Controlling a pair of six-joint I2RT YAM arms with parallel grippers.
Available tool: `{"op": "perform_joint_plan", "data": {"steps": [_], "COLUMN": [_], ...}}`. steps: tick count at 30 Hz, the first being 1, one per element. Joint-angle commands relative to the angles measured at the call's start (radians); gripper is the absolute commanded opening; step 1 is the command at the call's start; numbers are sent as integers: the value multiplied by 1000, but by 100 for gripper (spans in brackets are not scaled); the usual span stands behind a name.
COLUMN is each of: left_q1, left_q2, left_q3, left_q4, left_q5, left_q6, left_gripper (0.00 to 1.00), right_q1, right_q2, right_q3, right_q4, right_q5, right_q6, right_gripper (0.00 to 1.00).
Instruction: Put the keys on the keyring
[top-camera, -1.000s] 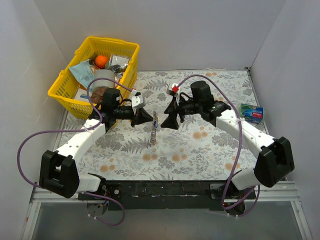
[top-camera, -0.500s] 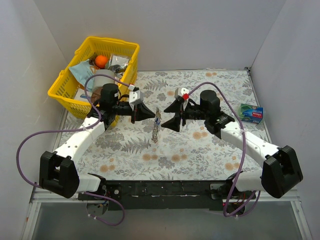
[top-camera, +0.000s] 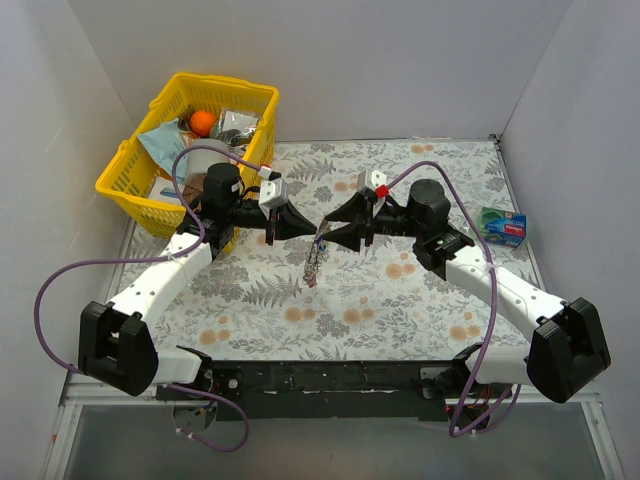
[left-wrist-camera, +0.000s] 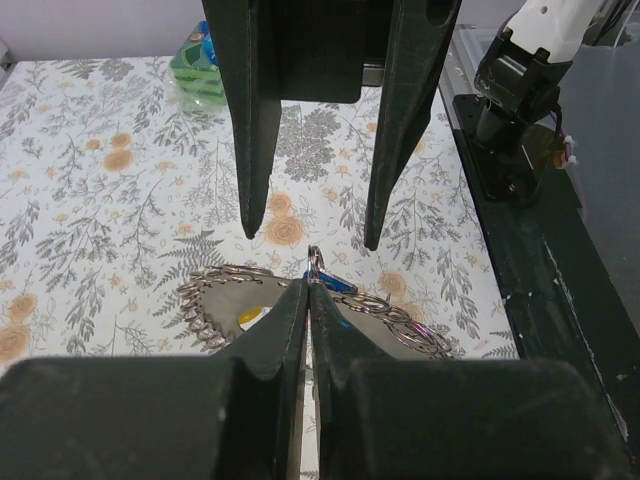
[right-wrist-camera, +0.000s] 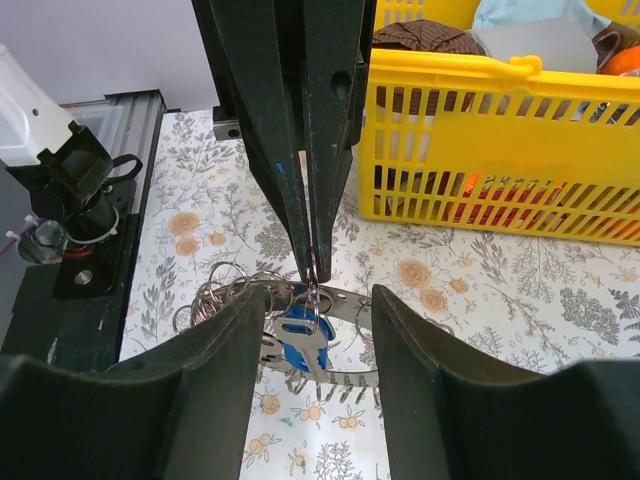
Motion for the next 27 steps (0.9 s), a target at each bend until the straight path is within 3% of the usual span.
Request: {"op": "perform_joint_plan", "data": {"steps": [1, 7, 9, 18, 27], "left_q1": [-12, -15, -16, -22, -21], "left_q2": [-12, -9, -6, -2, -6], "left_q3": [60, 66, 69, 72, 72], "left_q4": [47, 47, 47, 49, 48], "left_q5": [32, 31, 31, 28, 25], "left_q6": [-8, -9, -9, -9, -11], "left_gripper": [0, 0, 0, 0, 0], "right_q1": [-3, -3, -3, -3, -3], "right_q2": [-23, -18, -13, 0, 28], "right_q3": [26, 30, 37, 54, 83], "right_q4": [51, 35, 28, 17, -14], "right_q5": [5, -9, -11, -12, -24], "right_q6": [3, 7, 7, 10, 10], "right_gripper": [54, 53, 40, 37, 15]}}
